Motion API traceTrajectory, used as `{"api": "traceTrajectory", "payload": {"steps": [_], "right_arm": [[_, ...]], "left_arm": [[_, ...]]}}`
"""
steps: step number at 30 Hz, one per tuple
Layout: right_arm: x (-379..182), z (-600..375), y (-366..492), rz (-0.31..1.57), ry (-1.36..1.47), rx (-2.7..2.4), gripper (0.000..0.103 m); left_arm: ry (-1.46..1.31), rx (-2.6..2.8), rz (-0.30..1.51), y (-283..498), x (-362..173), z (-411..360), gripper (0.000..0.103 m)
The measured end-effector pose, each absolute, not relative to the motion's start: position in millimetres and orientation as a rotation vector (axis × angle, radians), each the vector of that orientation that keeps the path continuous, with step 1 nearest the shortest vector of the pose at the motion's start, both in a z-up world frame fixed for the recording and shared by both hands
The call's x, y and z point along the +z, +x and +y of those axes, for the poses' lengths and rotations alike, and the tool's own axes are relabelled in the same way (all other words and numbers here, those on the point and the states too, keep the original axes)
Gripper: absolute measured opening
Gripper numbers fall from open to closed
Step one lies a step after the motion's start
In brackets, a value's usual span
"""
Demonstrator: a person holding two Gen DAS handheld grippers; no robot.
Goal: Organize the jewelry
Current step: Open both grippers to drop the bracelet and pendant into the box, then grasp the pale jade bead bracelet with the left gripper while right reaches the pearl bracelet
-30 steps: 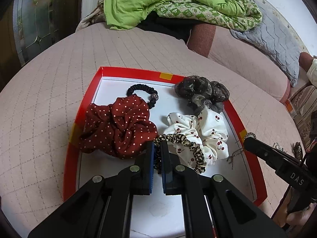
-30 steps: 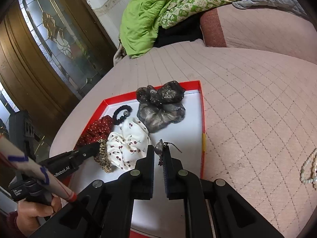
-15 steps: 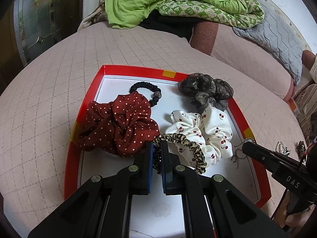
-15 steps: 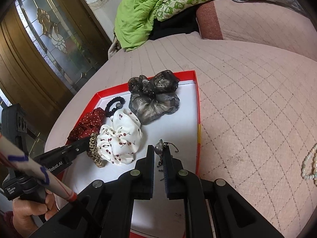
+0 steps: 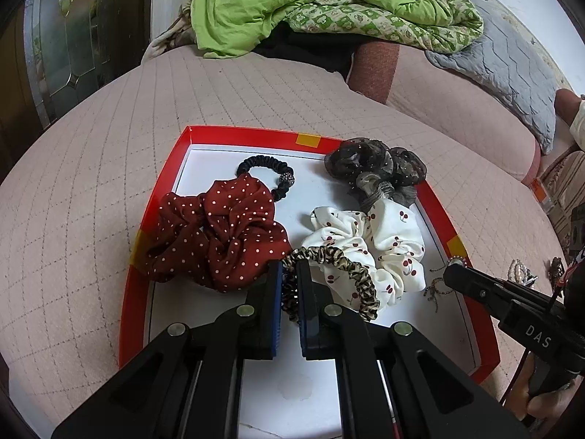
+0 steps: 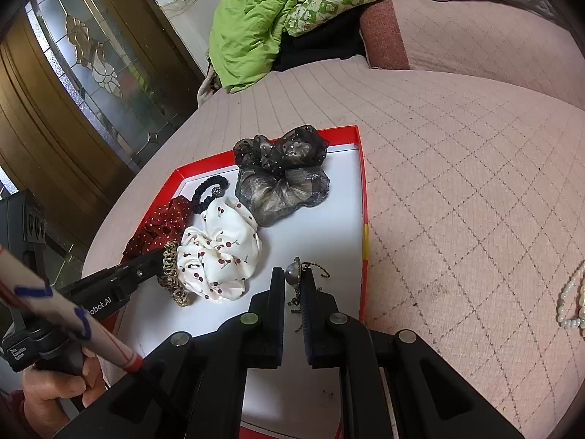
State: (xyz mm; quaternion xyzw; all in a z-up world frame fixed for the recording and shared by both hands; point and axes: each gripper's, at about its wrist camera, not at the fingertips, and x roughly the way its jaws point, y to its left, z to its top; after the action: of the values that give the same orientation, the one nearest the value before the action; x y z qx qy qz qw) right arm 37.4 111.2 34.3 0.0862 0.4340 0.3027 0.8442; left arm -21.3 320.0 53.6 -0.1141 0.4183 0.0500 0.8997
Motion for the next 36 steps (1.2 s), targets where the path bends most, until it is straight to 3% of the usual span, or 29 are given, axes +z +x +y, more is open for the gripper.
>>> {"api": "traceTrajectory", "payload": {"steps": [6, 10, 22, 36], "right_arm": [[36, 110, 36, 0.913, 0.186, 0.643, 0.01], [38, 110, 34, 0.911, 0.194, 0.649, 0.01], [55, 101, 26, 0.863, 0.242, 0.684, 0.015], [68, 51, 26, 0.814, 0.351, 0.645, 0.015]], "left_arm": [[-0.228, 0.107, 0.865, -21, 54, 319, 0.01], [-0.229, 0.112, 0.854, -22, 55, 319, 0.019], [-0.183, 0.129, 0.707, -35, 78, 305, 0.031], [-0.088, 0.029, 0.642, -41, 89, 258, 0.032]]}}
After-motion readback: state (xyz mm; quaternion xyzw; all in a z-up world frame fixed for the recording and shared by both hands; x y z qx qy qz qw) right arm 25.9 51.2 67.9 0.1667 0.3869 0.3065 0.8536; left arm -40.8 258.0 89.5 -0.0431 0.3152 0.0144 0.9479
